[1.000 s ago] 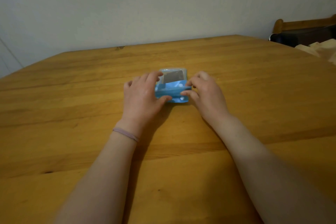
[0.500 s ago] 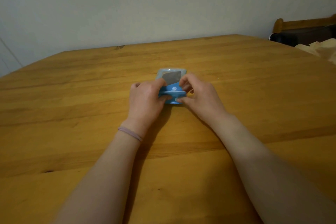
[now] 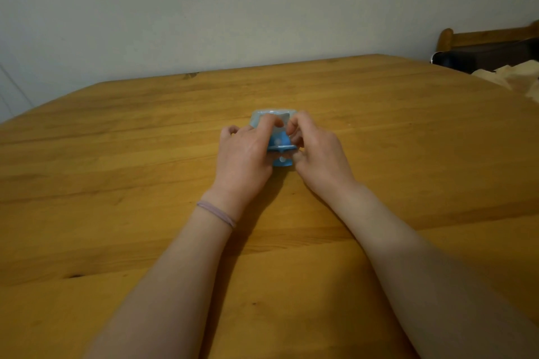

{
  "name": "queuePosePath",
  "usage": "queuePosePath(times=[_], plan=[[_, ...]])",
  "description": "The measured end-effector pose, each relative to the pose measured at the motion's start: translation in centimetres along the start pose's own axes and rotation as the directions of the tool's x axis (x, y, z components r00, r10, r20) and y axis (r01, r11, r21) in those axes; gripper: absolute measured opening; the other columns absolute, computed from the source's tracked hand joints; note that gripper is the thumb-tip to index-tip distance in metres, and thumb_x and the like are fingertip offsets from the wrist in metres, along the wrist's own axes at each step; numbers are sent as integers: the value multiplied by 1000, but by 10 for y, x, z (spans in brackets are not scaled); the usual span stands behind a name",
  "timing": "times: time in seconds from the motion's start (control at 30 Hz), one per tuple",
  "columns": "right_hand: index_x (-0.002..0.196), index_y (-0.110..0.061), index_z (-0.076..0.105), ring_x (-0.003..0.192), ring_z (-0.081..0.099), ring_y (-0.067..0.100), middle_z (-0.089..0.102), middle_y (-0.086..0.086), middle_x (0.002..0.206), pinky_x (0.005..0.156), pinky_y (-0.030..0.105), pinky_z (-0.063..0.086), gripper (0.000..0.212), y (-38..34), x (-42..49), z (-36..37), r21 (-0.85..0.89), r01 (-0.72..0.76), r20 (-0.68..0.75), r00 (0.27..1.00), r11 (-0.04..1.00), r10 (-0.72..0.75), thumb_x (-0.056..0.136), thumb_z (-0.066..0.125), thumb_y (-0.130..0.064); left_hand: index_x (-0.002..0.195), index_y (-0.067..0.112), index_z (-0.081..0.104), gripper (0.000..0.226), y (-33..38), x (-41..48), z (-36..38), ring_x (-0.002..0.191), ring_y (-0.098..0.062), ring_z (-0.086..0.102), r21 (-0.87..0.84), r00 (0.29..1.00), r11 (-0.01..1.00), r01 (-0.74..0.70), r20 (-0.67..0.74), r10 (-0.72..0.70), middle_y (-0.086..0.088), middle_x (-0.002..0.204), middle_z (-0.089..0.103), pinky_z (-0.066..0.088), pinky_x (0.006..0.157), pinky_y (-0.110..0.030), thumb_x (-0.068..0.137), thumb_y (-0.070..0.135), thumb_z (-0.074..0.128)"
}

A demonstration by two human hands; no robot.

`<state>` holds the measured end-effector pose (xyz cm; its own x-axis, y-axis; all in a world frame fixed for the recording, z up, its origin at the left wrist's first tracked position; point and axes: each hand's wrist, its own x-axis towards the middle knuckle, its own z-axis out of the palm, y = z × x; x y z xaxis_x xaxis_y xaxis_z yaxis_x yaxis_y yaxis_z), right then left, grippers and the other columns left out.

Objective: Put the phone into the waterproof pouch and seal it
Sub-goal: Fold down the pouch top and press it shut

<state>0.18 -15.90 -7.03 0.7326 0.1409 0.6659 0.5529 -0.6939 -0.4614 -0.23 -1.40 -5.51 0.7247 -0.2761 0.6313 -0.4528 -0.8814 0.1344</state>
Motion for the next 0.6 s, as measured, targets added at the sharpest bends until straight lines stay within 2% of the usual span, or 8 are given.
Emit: queuePosePath(times=[0.13,0.37,0.6], plan=[[94,-24,42,75,61,15,59,-3,82,62,32,53,47,3,-1,-1,3,-21,-16,1000,1000,21,70,58,13,125,22,44,55,0,-2,0,92,-23,63,-3,1000,1000,-6,8,6,-1,92,68,38,88,-42,77,15,69],[91,-25,39,78,60,17,59,0,86,63,25,50,46,0,-1,-1,-2,-15,10,1000,1000,15,72,57,13,122,22,43,55,0,0,0,90,-23,62,2,1000,1000,-13,7,13,0,90,67,37,88,-42,75,5,67],[92,-21,42,79,59,20,59,3,87,62,31,51,40,-3,-2,-2,-17,-10,29,1000,1000,10,75,54,12,128,23,39,62,0,0,2,94,-24,62,39,999,998,-50,12,50,0,95,69,40,89,-44,75,9,68]])
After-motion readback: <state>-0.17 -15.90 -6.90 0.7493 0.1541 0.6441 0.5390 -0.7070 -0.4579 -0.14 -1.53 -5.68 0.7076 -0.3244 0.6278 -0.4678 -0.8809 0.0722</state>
